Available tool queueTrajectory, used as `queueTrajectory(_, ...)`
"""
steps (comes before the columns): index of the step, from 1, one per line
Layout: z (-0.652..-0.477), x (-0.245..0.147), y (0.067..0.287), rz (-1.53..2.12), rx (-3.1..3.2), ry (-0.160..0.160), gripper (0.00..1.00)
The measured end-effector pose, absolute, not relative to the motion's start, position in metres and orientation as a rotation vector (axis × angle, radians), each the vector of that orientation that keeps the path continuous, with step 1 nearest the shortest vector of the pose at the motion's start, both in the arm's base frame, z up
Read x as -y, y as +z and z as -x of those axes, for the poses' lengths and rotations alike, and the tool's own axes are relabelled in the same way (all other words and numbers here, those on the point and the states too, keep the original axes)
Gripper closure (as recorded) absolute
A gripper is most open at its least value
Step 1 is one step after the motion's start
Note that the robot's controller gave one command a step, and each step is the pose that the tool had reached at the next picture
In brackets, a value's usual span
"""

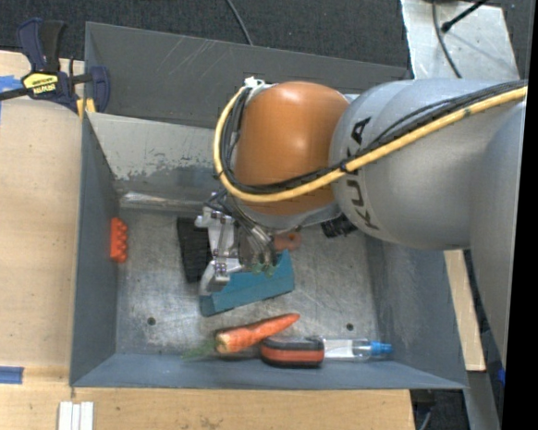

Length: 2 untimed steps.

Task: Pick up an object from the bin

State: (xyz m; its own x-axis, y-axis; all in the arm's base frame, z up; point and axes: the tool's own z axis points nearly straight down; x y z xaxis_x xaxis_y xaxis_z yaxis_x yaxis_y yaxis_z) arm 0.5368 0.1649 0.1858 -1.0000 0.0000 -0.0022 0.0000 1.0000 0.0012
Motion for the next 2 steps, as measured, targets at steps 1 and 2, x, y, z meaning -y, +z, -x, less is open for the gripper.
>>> queueTrajectory(1,-0.528,-0.142,0.146,0.213,-3.129,0.002,0.00)
queueTrajectory(2,-0.512,-0.108,0.142,0.761,-3.048,0.000,0.00)
